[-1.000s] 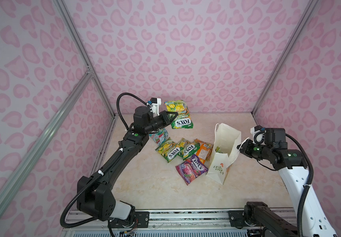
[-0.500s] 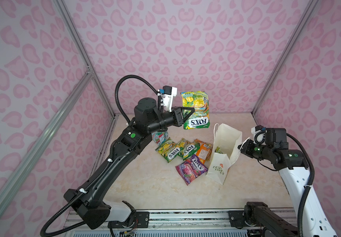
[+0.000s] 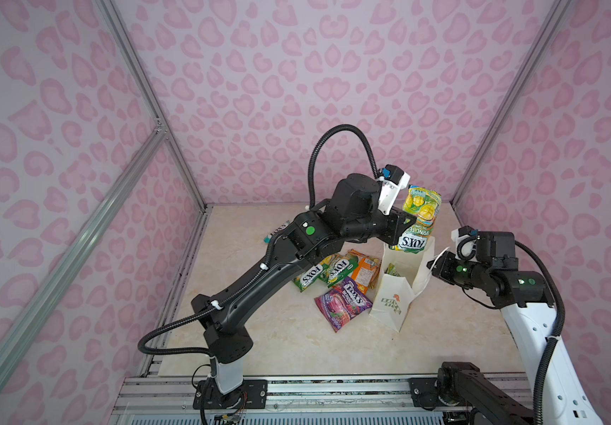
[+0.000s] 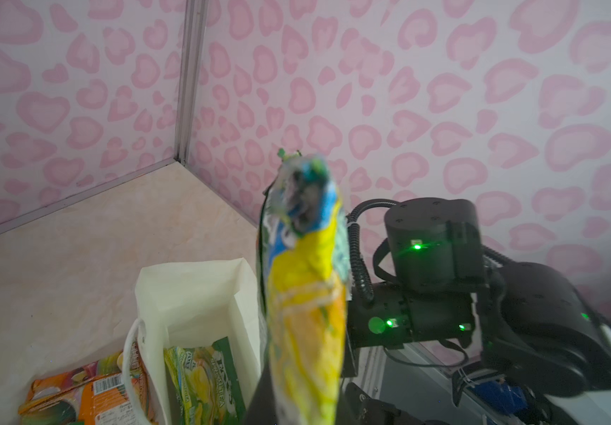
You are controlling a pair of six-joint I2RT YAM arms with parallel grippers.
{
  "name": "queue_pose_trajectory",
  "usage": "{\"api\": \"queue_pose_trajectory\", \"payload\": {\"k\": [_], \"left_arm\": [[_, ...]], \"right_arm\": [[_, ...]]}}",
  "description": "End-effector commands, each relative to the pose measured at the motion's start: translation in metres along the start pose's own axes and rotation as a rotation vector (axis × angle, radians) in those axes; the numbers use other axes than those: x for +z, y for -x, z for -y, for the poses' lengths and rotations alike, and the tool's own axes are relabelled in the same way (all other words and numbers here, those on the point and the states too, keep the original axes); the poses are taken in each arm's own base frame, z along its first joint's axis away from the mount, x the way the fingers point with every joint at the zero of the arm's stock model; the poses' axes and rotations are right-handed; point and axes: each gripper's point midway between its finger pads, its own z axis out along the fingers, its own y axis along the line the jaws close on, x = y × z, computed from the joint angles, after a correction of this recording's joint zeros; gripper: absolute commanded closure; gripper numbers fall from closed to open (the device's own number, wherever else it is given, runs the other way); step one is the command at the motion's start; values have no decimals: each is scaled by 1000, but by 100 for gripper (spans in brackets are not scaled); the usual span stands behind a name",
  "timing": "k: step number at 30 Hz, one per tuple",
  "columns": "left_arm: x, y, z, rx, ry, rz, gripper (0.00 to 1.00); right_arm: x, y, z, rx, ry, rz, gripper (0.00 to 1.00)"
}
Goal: Place the snacks into the paper bag
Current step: 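Carry the yellow-green bag over the paper bag opening with the left gripper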
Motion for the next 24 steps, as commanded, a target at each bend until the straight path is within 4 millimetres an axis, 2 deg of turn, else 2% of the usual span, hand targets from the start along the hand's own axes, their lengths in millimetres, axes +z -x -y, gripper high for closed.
{"api": "queue_pose_trajectory", "payload": {"k": [1, 4, 10, 20, 24], "left_arm": [[16, -8, -18, 37, 95, -28, 91], [34, -17, -27, 39, 125, -52, 91], [61, -52, -43, 47, 173, -148, 91], [76, -100, -51, 59, 212, -276, 91], [84, -111, -58, 56, 229, -303, 91]], "right_arm": [[-1, 0, -1, -5, 5, 3, 100], [-1, 0, -1, -8, 5, 3, 100], [0, -1, 0, -8, 1, 3, 100], [0, 1, 0, -6, 2, 7, 100], [0, 0, 0, -5, 3, 5, 100]]}}
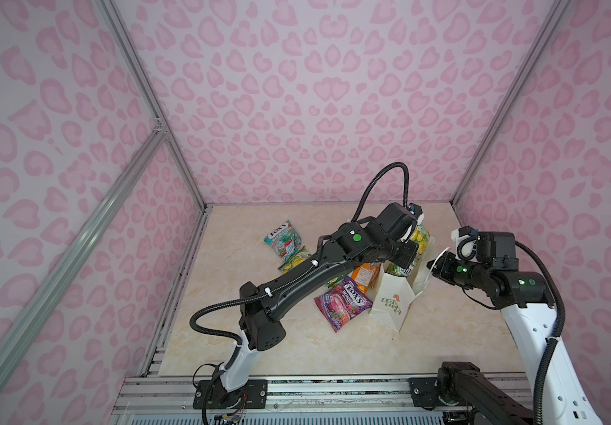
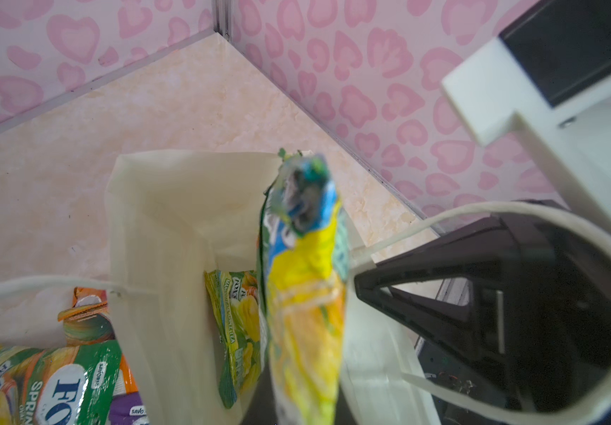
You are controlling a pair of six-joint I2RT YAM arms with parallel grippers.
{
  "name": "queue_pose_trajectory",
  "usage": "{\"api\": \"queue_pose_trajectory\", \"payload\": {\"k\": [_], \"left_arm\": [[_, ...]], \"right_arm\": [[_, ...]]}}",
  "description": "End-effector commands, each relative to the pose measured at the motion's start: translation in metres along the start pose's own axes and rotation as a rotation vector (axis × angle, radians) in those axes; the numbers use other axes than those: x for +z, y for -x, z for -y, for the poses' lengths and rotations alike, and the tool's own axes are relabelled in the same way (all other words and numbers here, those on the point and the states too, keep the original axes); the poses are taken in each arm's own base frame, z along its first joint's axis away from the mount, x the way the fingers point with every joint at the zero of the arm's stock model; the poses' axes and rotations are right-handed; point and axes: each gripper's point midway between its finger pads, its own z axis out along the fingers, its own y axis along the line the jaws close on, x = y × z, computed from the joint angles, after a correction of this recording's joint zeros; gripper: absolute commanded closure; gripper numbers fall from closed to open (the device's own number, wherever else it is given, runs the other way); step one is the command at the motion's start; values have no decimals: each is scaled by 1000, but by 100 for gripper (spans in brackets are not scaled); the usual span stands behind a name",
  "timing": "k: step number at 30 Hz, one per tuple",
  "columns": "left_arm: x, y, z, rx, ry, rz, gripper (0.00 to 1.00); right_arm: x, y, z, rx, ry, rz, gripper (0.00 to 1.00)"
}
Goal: Place the snacks into the paper bag
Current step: 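Carry the yellow-green bag over the paper bag opening with the left gripper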
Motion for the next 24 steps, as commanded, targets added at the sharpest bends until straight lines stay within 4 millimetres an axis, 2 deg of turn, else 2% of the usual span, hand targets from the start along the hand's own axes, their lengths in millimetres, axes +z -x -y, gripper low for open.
{"api": "queue_pose_trajectory", "payload": {"k": [1, 11, 18, 24], "left_arm": [[9, 0, -6, 6, 26, 3, 91], [43, -24, -17, -2, 66, -79, 91], [57, -36, -23, -3, 85, -118, 90], [61, -44, -20, -9, 64, -147, 81]], "right_arm": [[0, 0, -1, -3, 4, 4, 100], [-4, -1, -1, -3, 3, 7, 100], [-3, 1, -2, -2, 7, 9, 100], [-1, 0, -2, 2, 9, 5, 100]]}}
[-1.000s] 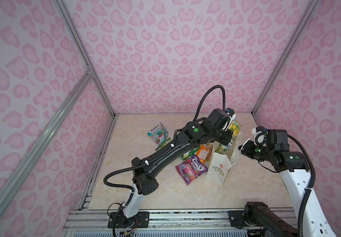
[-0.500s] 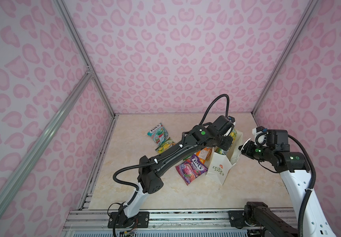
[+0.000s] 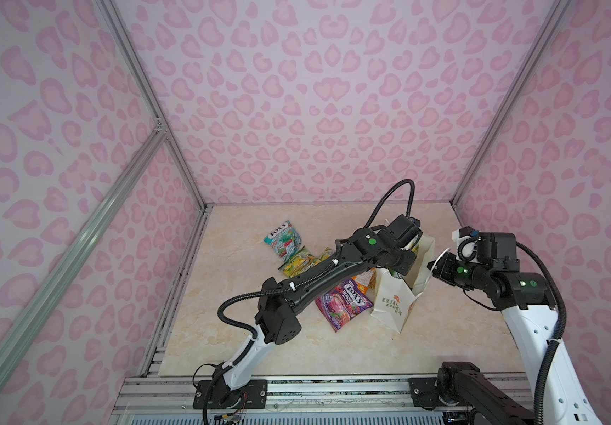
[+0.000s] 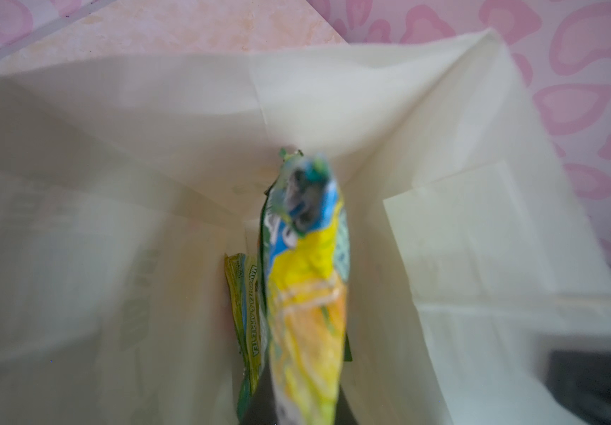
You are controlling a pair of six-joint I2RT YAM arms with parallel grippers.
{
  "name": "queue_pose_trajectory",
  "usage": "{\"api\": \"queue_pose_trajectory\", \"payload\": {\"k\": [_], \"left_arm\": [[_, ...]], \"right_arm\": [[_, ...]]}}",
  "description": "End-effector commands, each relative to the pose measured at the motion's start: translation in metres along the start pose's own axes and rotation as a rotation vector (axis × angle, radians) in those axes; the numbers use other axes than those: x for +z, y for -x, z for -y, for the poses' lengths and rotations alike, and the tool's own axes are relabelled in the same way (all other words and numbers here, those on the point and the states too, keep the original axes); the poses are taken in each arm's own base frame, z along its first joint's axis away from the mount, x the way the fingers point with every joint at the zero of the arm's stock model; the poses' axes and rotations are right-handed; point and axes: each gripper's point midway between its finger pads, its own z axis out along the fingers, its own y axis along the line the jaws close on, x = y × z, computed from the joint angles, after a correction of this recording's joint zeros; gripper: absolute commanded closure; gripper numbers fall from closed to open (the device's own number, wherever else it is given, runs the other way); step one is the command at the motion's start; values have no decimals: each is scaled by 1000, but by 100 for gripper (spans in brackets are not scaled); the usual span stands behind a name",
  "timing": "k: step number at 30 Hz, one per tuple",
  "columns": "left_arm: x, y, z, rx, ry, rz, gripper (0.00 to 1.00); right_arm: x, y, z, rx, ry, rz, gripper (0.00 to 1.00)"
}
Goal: Place the snacks into the paper bag
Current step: 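Carry the yellow-green bag over the paper bag opening with the left gripper, then open the left gripper to drop the yellow-green bag into the paper bag, then withdraw the left gripper from the paper bag back toward the candy pile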
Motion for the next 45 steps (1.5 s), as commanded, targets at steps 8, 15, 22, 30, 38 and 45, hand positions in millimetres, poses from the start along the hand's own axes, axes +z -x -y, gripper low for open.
{"api": "queue_pose_trajectory", "payload": {"k": [8, 15, 22, 30, 38, 45], "left_arm": [[-51, 29, 40, -32, -208, 78, 46], [-118, 57, 60, -28, -320, 194, 37], [-163, 66, 65, 5, -363, 269, 16], [-140, 61, 56, -42, -411, 217, 12], [-203, 73, 54, 6, -459, 324, 2], [-270, 60, 38, 23, -464, 470, 2]], "right_arm": [[4, 3, -1, -1, 7, 3, 100], [6, 1, 1, 2, 2, 0, 100], [10, 0, 3, 5, 2, -6, 100], [13, 0, 4, 12, 6, -7, 100], [17, 7, 3, 9, 6, 9, 100], [23, 9, 3, 17, 14, 5, 100]]}}
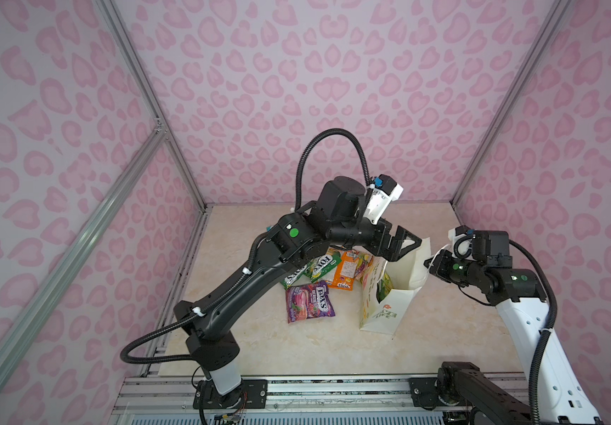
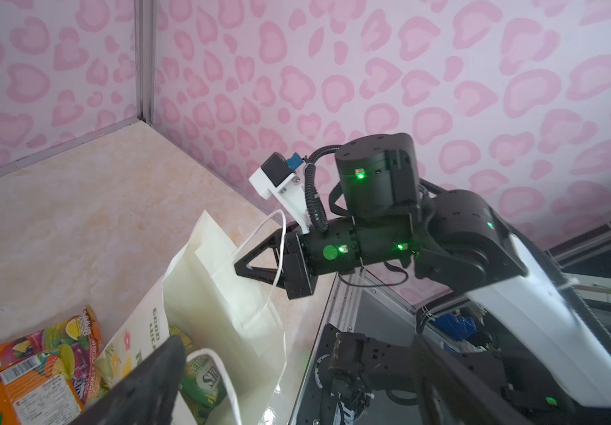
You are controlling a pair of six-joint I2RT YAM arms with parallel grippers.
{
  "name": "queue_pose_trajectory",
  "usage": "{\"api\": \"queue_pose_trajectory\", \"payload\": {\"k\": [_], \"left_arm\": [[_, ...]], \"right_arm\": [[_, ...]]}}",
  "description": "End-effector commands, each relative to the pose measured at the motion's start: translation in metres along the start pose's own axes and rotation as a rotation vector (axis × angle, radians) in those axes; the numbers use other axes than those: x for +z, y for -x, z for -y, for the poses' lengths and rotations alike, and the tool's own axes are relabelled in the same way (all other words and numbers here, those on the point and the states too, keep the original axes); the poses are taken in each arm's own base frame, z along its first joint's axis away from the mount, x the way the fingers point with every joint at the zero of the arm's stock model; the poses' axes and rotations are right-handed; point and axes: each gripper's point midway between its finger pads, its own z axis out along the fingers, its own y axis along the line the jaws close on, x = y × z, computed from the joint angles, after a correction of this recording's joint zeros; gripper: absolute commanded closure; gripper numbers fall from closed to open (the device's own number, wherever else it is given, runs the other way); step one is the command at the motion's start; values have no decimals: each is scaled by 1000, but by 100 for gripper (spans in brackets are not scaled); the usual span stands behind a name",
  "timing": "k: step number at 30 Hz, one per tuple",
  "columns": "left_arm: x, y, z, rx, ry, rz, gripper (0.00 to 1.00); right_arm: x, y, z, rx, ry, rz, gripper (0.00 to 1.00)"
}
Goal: Place the snacks into the paper bag
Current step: 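Withdraw the left gripper from the paper bag back toward the candy pile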
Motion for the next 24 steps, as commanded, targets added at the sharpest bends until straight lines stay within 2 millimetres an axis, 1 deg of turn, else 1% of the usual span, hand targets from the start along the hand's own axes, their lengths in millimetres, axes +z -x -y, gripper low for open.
{"api": "queue_pose_trajectory", "payload": {"k": [1, 3, 5, 6, 7, 9, 11, 15, 18, 22, 23, 24], "left_arm": [[-27, 17, 5, 46, -8, 124, 3], [-45, 16, -12, 29, 74, 174, 2], [-63, 10, -39, 4, 190, 207, 2], [-69, 5, -54, -13, 243, 211, 2], [-74, 0, -65, -31, 282, 209, 2], [-82, -12, -88, -78, 340, 199, 2], [-87, -24, -103, -116, 367, 193, 2], [-95, -44, -124, -156, 429, 177, 2], [-102, -58, -135, -171, 468, 167, 2], [-116, -71, -143, -181, 514, 168, 2], [-122, -72, -144, -179, 527, 177, 2], [-123, -83, -150, -190, 547, 158, 2]], "right_arm": [[3, 4, -1, 0, 5, 8, 100], [1, 5, -4, -1, 15, 10, 100], [-3, 5, -7, -3, 22, 13, 100], [-5, 6, -8, -3, 23, 16, 98], [-6, 5, -7, -2, 19, 17, 94], [-9, 5, -5, 6, 3, 17, 82], [-11, 4, -5, 7, -5, 14, 74], [-18, 6, -3, 2, -45, 17, 66], [-27, 9, 2, 6, -96, 44, 62], [-47, 18, 15, 10, -195, 123, 53], [-51, 19, 17, 8, -213, 136, 53], [-55, 21, 17, 6, -223, 144, 52]]}}
